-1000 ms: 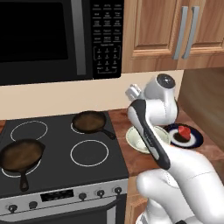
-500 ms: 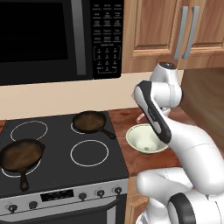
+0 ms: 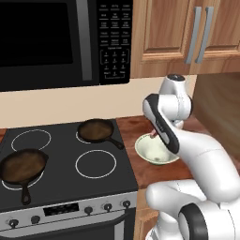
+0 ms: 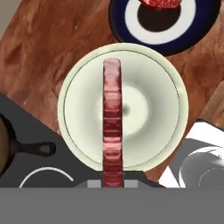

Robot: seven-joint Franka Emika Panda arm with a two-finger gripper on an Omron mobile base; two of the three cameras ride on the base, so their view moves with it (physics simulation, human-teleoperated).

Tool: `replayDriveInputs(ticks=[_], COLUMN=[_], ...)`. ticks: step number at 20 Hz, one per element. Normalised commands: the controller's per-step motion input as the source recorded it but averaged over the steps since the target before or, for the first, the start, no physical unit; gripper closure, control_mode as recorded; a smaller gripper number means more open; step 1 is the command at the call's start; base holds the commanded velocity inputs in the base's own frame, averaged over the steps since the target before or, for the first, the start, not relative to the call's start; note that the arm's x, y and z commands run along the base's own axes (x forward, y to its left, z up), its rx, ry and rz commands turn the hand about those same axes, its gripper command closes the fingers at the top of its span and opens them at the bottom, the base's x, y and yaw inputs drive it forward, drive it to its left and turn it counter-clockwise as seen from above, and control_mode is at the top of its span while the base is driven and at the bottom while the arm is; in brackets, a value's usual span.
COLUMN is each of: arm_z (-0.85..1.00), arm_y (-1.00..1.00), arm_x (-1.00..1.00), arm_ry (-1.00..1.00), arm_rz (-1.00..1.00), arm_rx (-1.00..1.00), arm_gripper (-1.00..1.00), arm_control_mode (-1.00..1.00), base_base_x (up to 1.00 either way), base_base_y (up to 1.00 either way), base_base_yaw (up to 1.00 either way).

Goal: Place one of the steaks on the plate and the other in the bowl. Then place the bowl in the fridge.

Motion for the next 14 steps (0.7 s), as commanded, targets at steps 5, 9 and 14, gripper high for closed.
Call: replayDriveInputs(ticks=[5, 9, 14], arm_z=[-0.80, -0.62, -0.51], arm_y=[-0.24, -0.18, -0.09], arm_x=[0.00, 0.00, 0.00], arm_ry=[0.00, 0.00, 0.00], arm_rz=[0.00, 0.01, 0.00], arm_rx=[-0.12, -0.04, 0.00], arm_gripper=[1.00, 1.00, 1.00], arm_control_mode=[-1.00, -1.00, -1.00], base_base_x=[0.00, 0.00, 0.00], base_base_y=[0.00, 0.00, 0.00], base_base_yaw=[0.00, 0.00, 0.00])
